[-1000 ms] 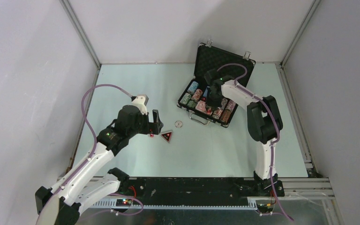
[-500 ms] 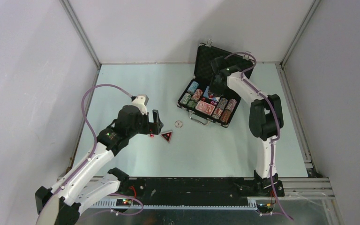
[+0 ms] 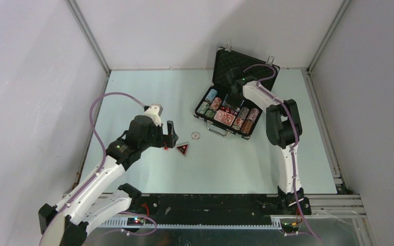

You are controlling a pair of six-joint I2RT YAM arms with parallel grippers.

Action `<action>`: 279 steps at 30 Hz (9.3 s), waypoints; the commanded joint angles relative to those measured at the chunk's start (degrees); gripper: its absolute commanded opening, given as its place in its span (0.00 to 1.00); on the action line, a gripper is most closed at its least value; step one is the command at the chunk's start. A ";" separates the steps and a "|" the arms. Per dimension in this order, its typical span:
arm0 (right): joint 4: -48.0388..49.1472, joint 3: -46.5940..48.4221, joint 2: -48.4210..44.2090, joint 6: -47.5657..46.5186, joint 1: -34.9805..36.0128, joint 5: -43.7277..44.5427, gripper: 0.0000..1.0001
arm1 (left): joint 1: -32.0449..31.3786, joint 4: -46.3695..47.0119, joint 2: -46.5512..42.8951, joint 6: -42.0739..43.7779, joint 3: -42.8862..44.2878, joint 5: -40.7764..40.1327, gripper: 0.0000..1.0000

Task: Pack up texas hold em set

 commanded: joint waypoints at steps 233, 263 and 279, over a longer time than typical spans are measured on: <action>6.46 -7.34 -6.29 -17.98 -0.09 7.47 0.23 | 3.17 5.30 23.21 -8.82 16.43 3.34 0.76; 15.70 -10.06 -5.46 -12.51 1.57 -3.31 0.21 | 3.23 2.94 23.70 -8.70 17.26 3.99 0.75; 13.41 -10.82 -4.38 -10.68 1.58 4.47 0.25 | 3.26 3.44 22.73 -9.14 15.66 4.10 0.75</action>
